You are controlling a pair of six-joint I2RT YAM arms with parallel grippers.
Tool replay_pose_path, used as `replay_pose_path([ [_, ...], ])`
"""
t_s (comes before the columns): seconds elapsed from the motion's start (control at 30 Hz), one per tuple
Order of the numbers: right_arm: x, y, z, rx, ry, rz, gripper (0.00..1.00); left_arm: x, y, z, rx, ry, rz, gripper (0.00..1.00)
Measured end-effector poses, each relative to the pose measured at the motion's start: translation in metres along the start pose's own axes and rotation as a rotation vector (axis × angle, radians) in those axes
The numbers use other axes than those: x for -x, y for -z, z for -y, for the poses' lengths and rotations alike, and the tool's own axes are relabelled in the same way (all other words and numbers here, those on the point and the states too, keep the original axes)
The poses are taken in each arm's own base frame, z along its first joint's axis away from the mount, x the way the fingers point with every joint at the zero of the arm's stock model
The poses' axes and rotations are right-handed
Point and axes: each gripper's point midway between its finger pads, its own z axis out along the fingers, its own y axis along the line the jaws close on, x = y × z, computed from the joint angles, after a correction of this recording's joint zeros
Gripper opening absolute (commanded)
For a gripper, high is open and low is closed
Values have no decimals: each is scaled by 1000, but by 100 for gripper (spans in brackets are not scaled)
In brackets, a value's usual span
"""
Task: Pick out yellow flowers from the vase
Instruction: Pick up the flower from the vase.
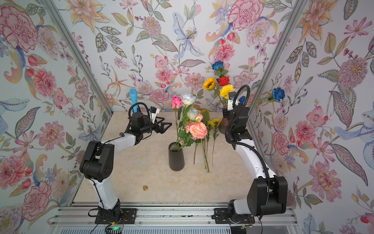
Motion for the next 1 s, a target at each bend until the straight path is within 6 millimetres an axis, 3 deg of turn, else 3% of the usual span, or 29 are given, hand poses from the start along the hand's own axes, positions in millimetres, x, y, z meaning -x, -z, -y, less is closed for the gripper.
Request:
replay_pose_path([
  [0.17,24,20,7,22,-39,18,0,5,2,2,-1,-7,8,100],
  [0.67,95,56,18,139,-136,28,0,6,2,3,-1,-9,9,100],
  [1.0,117,82,16,230,-194,-43,0,6,2,3,-1,-9,10,100],
])
